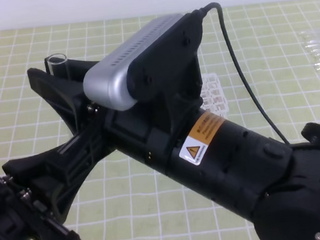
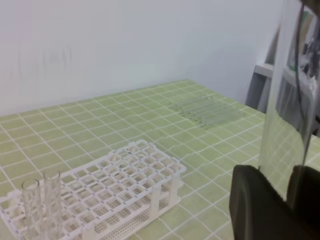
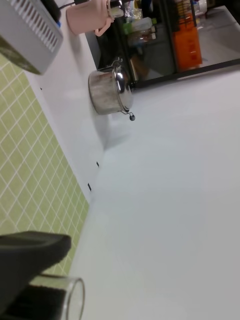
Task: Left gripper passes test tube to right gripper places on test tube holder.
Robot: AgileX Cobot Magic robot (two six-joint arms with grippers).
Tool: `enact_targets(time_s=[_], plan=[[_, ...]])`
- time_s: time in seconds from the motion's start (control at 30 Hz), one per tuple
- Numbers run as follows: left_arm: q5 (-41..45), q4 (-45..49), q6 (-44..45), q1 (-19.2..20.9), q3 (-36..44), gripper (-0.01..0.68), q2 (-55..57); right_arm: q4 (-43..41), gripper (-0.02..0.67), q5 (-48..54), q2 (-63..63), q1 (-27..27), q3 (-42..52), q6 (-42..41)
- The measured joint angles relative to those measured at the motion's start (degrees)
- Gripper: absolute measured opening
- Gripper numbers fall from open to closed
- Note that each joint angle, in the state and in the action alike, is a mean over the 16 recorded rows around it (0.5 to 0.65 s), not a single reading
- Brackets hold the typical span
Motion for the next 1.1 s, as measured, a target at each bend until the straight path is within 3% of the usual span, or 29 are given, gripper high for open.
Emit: enact_targets(time_s=[0.2,0.67,0.93,1.1], plan=[[-0.1,0.0,0.0,0.0,0.0,0.093,0.0,0.0,0.093,0.0,0.0,0.0,0.0,0.0],[-2.1,0.1,0.0,0.0,0.0,0.372,-0.3,0.3,0.093,0.8,0.0,0.0,0.0,0.1],[-0.7,0.1,-0.3,0.0,0.0,0.401,-1.4,0.5,0.093,1.9,-0.1,-0.3,0.0,0.0],[0.8,0.1,-0.7,0.0,0.0,0.371,-2.2,0.9,0.093,2.5,-0.2,-0.7,0.0,-0.3]])
